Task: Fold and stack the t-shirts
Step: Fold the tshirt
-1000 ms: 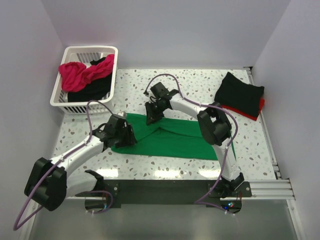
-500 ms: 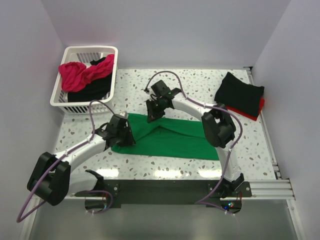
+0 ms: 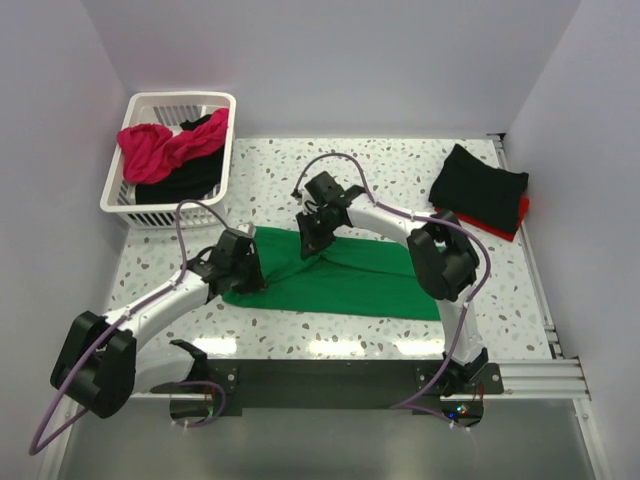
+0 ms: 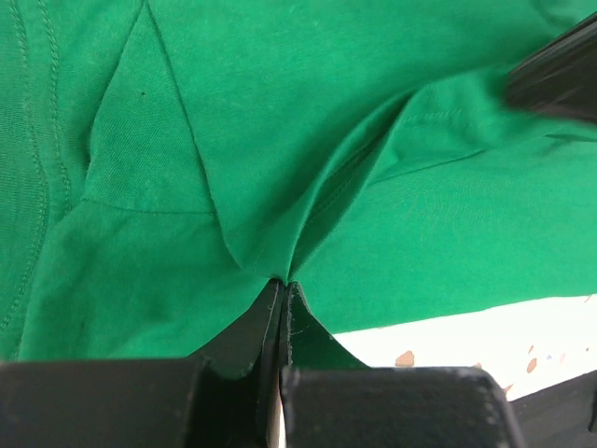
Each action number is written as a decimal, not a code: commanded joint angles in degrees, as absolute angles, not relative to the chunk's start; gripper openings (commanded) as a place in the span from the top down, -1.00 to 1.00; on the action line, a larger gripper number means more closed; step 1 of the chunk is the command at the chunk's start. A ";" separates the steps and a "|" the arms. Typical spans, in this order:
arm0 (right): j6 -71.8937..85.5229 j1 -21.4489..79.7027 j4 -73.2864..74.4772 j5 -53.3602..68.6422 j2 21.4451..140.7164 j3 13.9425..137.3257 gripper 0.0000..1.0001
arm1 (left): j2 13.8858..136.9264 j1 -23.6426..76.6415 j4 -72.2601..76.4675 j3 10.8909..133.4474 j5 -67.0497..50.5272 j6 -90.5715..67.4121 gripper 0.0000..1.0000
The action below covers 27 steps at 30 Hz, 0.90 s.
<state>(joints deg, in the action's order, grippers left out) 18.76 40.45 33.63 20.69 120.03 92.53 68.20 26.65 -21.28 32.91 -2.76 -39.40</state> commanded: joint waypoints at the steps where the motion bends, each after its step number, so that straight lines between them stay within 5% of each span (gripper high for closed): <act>1: 17.40 40.87 32.87 22.06 115.75 91.14 0.75 | 65.22 26.63 -22.06 34.37 -3.08 -38.23 1.00; 22: 16.79 41.31 33.49 22.06 112.94 85.17 0.61 | 64.16 26.98 -26.01 31.82 -8.26 -37.62 0.99; 27: 16.09 41.40 34.10 22.24 112.76 84.73 0.36 | 62.94 26.98 -27.33 31.90 -9.31 -37.44 0.72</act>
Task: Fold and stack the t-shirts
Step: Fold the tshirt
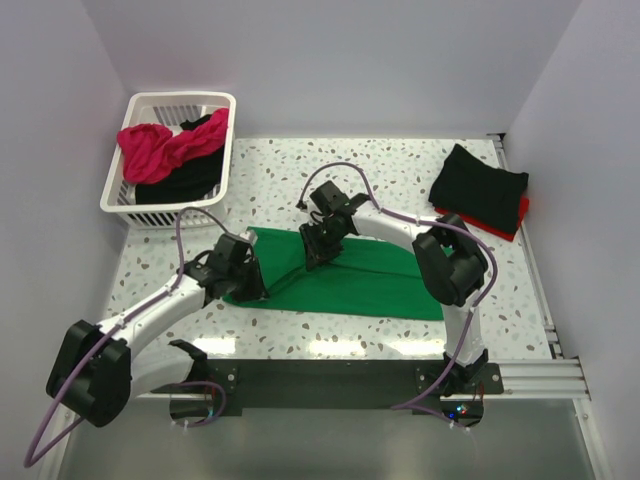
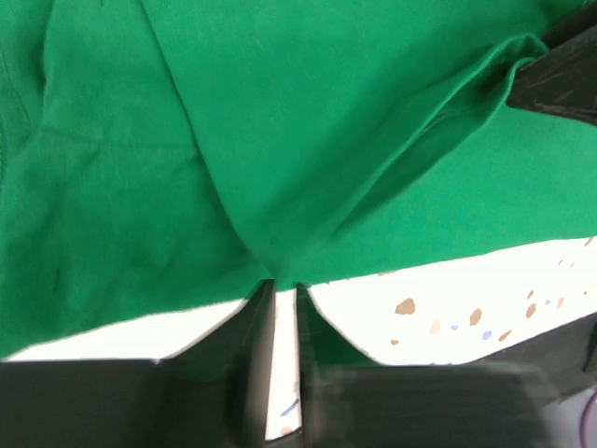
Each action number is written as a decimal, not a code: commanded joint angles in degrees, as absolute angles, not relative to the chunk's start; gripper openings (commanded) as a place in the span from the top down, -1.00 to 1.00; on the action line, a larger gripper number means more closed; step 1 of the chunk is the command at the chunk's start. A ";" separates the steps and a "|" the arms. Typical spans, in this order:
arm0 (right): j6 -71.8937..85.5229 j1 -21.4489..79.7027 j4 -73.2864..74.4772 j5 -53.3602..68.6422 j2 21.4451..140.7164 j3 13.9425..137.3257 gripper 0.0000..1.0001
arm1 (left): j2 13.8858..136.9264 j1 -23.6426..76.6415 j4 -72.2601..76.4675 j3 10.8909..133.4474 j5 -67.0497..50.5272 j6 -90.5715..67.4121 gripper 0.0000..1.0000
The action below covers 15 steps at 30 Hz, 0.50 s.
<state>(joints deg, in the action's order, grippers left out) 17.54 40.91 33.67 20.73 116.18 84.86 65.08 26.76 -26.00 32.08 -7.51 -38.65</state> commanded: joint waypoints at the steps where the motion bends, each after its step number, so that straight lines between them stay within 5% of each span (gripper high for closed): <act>1: 16.00 41.31 34.36 22.15 112.68 84.73 0.29 | 62.67 26.98 -27.77 31.99 -9.58 -37.53 0.55; 6: 14.50 41.40 35.94 21.71 110.84 83.94 0.02 | 58.46 27.07 -31.37 33.04 -10.55 -38.32 0.14; 15: 10.02 41.40 40.34 24.17 109.34 83.23 -0.06 | 58.00 26.98 -34.45 40.06 -7.31 -39.29 0.03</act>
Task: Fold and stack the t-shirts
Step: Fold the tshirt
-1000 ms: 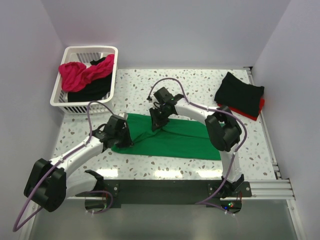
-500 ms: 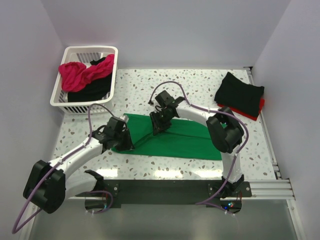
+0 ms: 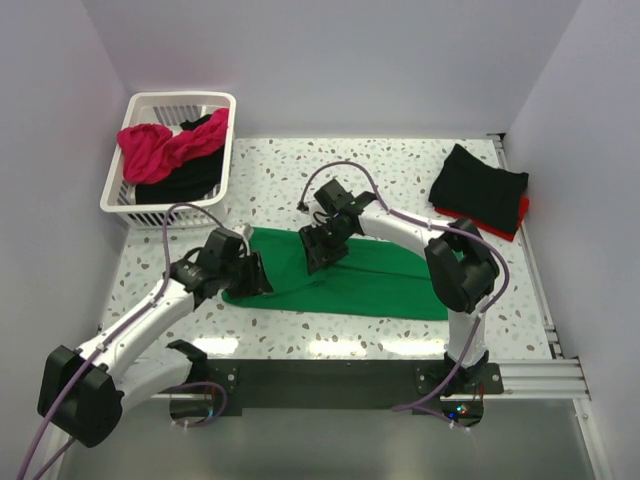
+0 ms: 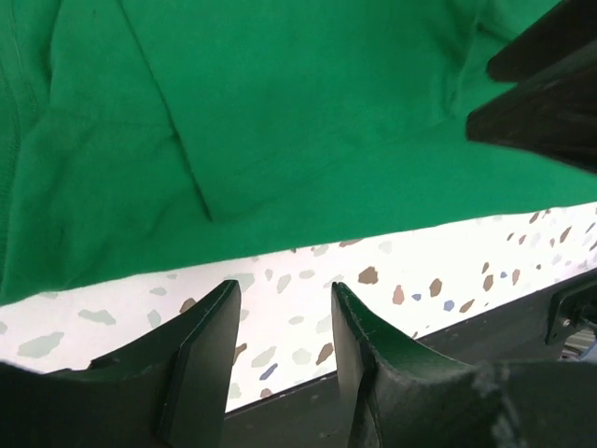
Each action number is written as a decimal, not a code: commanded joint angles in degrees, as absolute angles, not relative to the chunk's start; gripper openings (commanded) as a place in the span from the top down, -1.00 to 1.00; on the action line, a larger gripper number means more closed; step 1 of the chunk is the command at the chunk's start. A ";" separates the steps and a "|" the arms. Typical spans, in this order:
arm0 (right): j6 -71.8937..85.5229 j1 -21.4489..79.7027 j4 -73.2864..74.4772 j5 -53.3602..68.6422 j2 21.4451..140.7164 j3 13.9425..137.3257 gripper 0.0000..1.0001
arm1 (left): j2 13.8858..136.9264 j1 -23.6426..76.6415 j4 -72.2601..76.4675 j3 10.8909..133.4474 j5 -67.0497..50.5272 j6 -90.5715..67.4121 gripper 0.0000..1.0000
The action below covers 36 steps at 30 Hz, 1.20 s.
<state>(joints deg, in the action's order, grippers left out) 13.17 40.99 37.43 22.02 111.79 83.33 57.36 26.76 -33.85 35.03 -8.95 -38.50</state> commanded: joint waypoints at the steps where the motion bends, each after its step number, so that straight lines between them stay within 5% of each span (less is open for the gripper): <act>1: 9.85 41.48 40.86 24.08 109.07 83.06 -0.06 | 58.70 26.98 -34.11 40.86 -6.60 -39.20 0.02; 9: 12.48 39.64 40.61 18.46 103.46 82.00 -0.10 | 72.23 26.98 -28.66 50.35 -3.51 -40.34 -0.02; 18: 11.69 26.82 38.59 16.35 100.28 75.42 -0.12 | 88.14 27.07 -23.12 55.46 -4.13 -38.67 -0.07; 28: 10.10 19.34 35.68 16.27 105.29 71.01 -0.12 | 104.13 26.89 -23.55 63.01 -3.96 -32.09 -0.11; 36: 10.46 19.16 35.77 14.24 109.33 69.61 -0.12 | 119.96 26.11 -30.23 80.75 -2.99 -25.41 -0.11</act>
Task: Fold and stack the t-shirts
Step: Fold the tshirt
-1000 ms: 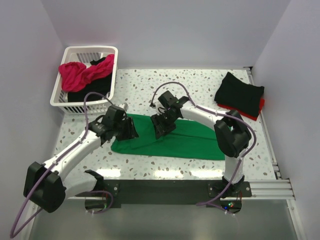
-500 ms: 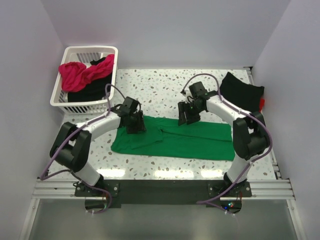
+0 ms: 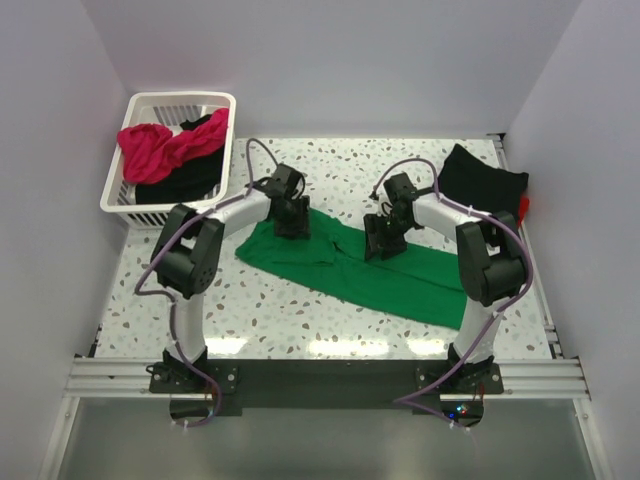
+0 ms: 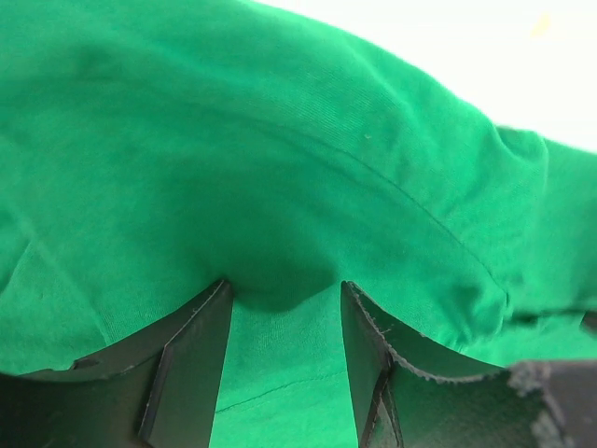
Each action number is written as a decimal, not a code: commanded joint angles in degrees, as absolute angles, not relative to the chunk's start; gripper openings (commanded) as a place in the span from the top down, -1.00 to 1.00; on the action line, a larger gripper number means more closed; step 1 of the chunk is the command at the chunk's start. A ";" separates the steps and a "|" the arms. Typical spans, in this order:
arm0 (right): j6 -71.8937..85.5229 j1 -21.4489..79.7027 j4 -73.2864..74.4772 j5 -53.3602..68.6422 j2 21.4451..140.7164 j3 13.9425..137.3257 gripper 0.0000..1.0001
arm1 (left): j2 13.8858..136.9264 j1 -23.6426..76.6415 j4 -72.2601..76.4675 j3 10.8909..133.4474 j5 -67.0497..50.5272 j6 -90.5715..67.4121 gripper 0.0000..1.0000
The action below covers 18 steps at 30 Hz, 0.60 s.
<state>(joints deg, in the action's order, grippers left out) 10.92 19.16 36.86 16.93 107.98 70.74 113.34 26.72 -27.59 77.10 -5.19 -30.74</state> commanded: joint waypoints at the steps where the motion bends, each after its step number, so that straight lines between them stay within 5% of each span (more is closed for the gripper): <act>1: 10.81 19.16 36.21 14.15 109.51 69.52 -0.12 | 122.49 25.93 -31.97 82.69 -2.73 -24.70 -0.11; 18: 19.07 19.16 38.85 17.05 106.08 66.10 -0.12 | 142.38 19.95 -35.08 115.22 -6.94 -17.84 -0.12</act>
<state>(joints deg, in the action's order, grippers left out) 17.15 19.16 35.16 16.88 106.98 68.95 137.03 21.58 -35.31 114.41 -8.38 -22.09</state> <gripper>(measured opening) 0.560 0.554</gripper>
